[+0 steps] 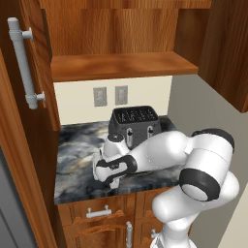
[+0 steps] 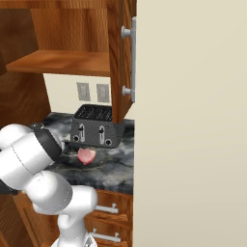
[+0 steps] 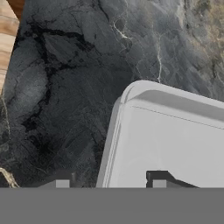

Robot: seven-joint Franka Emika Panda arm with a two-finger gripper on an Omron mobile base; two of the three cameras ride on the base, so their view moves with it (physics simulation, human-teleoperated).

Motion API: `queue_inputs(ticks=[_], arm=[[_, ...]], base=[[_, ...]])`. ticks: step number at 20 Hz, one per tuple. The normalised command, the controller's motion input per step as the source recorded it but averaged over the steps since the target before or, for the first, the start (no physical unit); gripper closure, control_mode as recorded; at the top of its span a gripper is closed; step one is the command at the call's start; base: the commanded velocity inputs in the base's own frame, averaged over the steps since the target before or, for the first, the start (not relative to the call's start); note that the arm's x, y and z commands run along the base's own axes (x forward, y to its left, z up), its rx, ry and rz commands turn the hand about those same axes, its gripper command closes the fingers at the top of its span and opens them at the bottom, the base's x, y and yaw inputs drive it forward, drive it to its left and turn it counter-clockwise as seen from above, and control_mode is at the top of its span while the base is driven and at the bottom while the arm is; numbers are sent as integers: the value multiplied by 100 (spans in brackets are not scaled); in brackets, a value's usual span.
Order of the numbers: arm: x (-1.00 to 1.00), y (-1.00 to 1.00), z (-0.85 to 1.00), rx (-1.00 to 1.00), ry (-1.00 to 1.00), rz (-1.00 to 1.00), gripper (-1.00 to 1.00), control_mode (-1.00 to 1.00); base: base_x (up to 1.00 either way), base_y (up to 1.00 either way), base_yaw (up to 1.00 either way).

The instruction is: Retrieve the tupperware from the cabinet, then place the raw meat into the tupperware to avoid contamination.

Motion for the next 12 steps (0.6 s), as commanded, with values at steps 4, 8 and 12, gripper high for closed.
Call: queue_inputs(ticks=[4,8,12], arm=[[-4,0,5,0,0,0,-100,-100],[-7,0,35,0,0,-1,-100,-100],[-3,0,62,0,0,0,-100,-100]], base=[[0,0,0],[0,0,0],[0,0,0]])
